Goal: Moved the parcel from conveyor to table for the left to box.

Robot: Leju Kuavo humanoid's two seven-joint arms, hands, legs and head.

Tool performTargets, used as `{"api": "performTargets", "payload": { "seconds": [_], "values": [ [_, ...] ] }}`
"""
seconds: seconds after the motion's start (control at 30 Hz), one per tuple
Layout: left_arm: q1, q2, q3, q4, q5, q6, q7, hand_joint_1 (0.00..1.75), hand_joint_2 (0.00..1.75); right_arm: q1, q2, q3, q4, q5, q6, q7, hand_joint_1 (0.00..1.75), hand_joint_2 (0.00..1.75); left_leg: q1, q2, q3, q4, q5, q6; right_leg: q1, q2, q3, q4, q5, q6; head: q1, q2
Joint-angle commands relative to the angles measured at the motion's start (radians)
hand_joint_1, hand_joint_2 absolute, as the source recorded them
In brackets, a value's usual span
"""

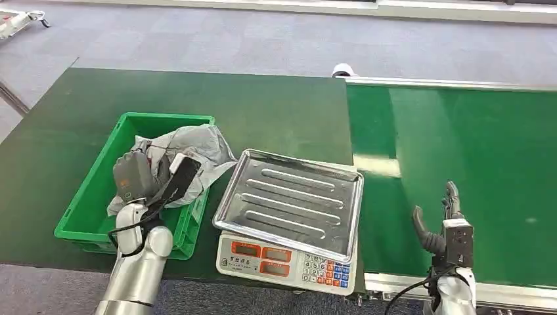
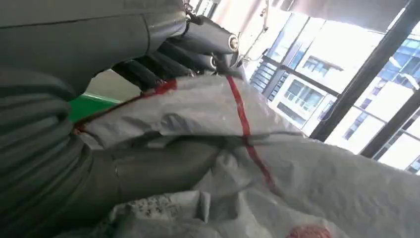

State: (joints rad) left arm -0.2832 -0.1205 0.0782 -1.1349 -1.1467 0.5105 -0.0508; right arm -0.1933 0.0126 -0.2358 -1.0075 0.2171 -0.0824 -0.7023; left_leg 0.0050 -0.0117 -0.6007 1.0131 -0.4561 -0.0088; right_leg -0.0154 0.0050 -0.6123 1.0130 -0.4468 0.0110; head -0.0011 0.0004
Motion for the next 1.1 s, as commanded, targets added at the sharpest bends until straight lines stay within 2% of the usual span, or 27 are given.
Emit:
{"api": "performTargets", "payload": {
  "seconds": [0.03, 0.13, 0.17, 0.23, 0.3, 0.33, 0.5, 0.6, 0.63, 0.7, 0.73, 0.8, 0.83, 1.0, 1.1],
  "values": [
    [-0.059, -0.007, 0.068, 0.082, 0.101, 0.109, -0.082, 0.0, 1.75, -0.022, 0.024, -0.048, 0.019, 0.007, 0.003, 0.004, 0.0, 1.75, 0.001, 0.0, 0.002, -0.001, 0.0, 0.0, 0.001, -0.001, 0.003, -0.002, 0.0, -0.001, 0.0, 0.0],
    [-0.066, -0.016, 0.068, 0.082, 0.226, 0.168, -0.178, 0.0, 1.75, -0.018, 0.028, -0.051, 0.016, 0.008, 0.007, 0.004, 0.0, 1.75, 0.0, 0.001, 0.002, -0.001, 0.0, 0.0, 0.0, 0.0, 0.002, -0.001, 0.0, -0.001, 0.0, 0.0],
    [-0.068, -0.018, 0.068, 0.074, 0.248, 0.188, -0.205, 0.0, 0.0, -0.018, 0.029, -0.049, 0.016, 0.009, 0.006, 0.004, 0.0, 1.75, 0.0, 0.0, 0.002, 0.0, 0.0, 0.0, 0.0, -0.001, 0.002, -0.001, 0.0, 0.0, 0.0, 0.0],
    [-0.062, -0.045, 0.112, 0.039, 0.312, 0.188, -0.298, 0.0, 0.0, -0.021, 0.03, -0.046, 0.019, 0.007, 0.004, 0.004, 0.0, 1.75, 0.0, 0.0, 0.002, -0.001, 0.0, 0.0, 0.001, -0.001, 0.002, -0.001, 0.0, -0.001, 0.0, 0.0],
    [-0.057, -0.095, 0.177, -0.022, 0.393, 0.188, -0.488, 0.0, 0.0, -0.028, 0.031, -0.039, 0.024, 0.002, 0.002, 0.004, 0.0, 1.75, 0.0, 0.001, 0.003, -0.001, -0.001, 0.0, 0.001, 0.0, 0.003, -0.001, 0.0, -0.001, 0.0, 0.0],
    [-0.056, -0.103, 0.19, -0.025, 0.344, 0.188, -0.535, 0.0, 0.0, -0.03, 0.031, -0.036, 0.026, -0.001, -0.001, 0.004, 0.0, 1.75, 0.001, 0.002, 0.004, -0.001, -0.001, 0.0, 0.001, 0.0, 0.005, -0.003, 0.0, -0.001, 0.0, 0.0],
    [-0.027, -0.19, 0.228, -0.142, 0.25, 0.188, -0.636, 0.0, 0.0, -0.028, 0.023, -0.031, 0.024, -0.014, -0.007, 0.004, 0.0, 1.75, 0.001, 0.001, 0.003, 0.0, -0.001, 0.0, 0.001, 0.0, 0.003, -0.001, 0.0, 0.0, 0.0, 0.0],
    [0.021, -0.112, 0.002, -0.234, 0.56, 0.188, -0.647, 0.0, 0.0, -0.025, 0.02, -0.018, 0.022, -0.027, -0.011, 0.004, 0.0, 1.75, 0.0, 0.001, 0.001, 0.0, -0.001, 0.0, 0.0, 0.0, 0.002, -0.001, 0.0, 0.0, 0.0, 0.0],
    [0.031, -0.03, -0.153, -0.254, 0.858, 0.123, -0.647, 0.0, 0.0, -0.033, 0.013, -0.01, 0.031, -0.04, -0.018, 0.004, 0.0, 1.75, 0.0, 0.001, 0.002, -0.001, -0.001, 0.0, 0.0, 0.0, 0.003, -0.001, 0.0, -0.001, 0.0, 0.0],
    [0.018, -0.015, -0.217, -0.219, 1.02, -0.092, -0.647, 0.0, 0.0, -0.042, 0.004, -0.003, 0.04, -0.049, -0.025, 0.004, 0.0, 1.75, 0.0, 0.001, 0.002, 0.0, -0.001, 0.0, 0.0, 0.0, 0.002, -0.001, 0.0, -0.001, 0.0, 0.0],
    [0.012, -0.009, -0.245, -0.198, 1.035, -0.182, -0.647, 0.0, 1.75, -0.048, -0.002, 0.001, 0.045, -0.052, -0.022, 0.004, 0.0, 1.75, 0.0, 0.001, 0.001, 0.0, 0.0, -0.001, 0.0, 0.0, 0.001, 0.0, 0.0, -0.001, 0.0, 0.0],
    [0.023, -0.002, -0.3, -0.223, 1.054, -0.345, -0.647, 0.0, 1.75, -0.073, -0.011, 0.015, 0.065, -0.049, -0.006, 0.004, 0.0, 1.75, 0.0, -0.001, 0.004, -0.002, 0.0, -0.001, 0.0, -0.003, 0.004, -0.002, 0.0, -0.001, 0.0, 0.0],
    [0.027, 0.001, -0.319, -0.226, 1.055, -0.382, -0.647, 0.0, 1.75, -0.08, -0.014, 0.024, 0.067, -0.044, -0.004, 0.004, 0.0, 1.75, 0.0, -0.002, 0.002, -0.001, 0.0, 0.0, 0.0, -0.003, 0.002, -0.001, 0.0, -0.001, 0.0, 0.0],
    [0.043, 0.01, -0.392, -0.226, 1.055, -0.434, -0.647, 0.0, 1.75, -0.109, -0.018, 0.066, 0.098, -0.025, -0.011, 0.004, 0.0, 1.75, 0.0, 0.004, 0.004, -0.002, -0.001, 0.001, 0.0, 0.002, 0.004, -0.003, 0.001, 0.0, 0.0, 0.0],
    [0.028, 0.011, -0.454, -0.091, 1.009, -0.509, -0.647, 0.0, 1.75, -0.102, -0.026, 0.09, 0.102, -0.028, -0.011, 0.004, 0.0, 1.75, -0.001, 0.001, 0.004, -0.002, 0.0, 0.0, -0.001, -0.001, 0.004, -0.002, 0.001, 0.0, 0.0, 0.0]
  ]
}}
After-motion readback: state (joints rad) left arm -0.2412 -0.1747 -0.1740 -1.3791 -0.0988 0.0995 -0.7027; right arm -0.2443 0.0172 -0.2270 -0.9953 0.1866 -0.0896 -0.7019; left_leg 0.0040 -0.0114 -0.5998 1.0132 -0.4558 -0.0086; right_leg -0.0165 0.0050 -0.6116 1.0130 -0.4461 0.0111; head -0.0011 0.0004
